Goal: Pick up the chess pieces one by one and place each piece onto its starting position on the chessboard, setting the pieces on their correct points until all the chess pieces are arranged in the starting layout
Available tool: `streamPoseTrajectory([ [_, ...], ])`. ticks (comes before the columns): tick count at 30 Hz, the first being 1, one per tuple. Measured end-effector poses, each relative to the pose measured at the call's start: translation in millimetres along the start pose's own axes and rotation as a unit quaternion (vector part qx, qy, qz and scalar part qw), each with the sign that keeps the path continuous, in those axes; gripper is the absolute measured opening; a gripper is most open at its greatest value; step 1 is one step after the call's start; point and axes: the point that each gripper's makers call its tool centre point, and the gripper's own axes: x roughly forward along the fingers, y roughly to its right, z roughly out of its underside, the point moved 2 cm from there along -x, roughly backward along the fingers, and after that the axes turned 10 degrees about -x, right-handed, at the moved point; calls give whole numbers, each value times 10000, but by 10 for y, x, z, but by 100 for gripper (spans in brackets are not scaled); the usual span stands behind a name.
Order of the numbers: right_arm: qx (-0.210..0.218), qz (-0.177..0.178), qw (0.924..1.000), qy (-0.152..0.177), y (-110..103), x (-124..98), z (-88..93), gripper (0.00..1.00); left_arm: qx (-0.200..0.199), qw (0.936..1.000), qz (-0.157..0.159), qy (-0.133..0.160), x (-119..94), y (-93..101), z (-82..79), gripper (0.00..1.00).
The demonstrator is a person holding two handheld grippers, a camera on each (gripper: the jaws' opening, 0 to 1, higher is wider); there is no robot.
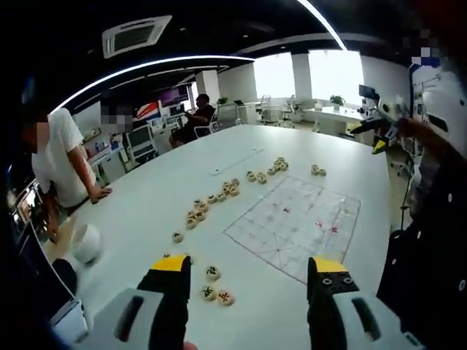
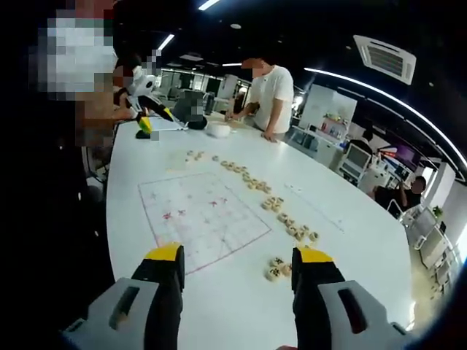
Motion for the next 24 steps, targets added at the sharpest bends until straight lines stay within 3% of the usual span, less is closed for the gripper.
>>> streamPoseTrajectory([
  [16,49,70,10000,-38,-71,-81,41,59,299,9987,82,-408,200,-133,-20,65],
  [21,61,87,9999,-37,-87,-91,52,58,305,9986,-8,-435,221,-293,-77,65],
  [24,63,75,9999,-48,-106,-92,61,58,106,9992,118,-367,244,-334,-137,65],
])
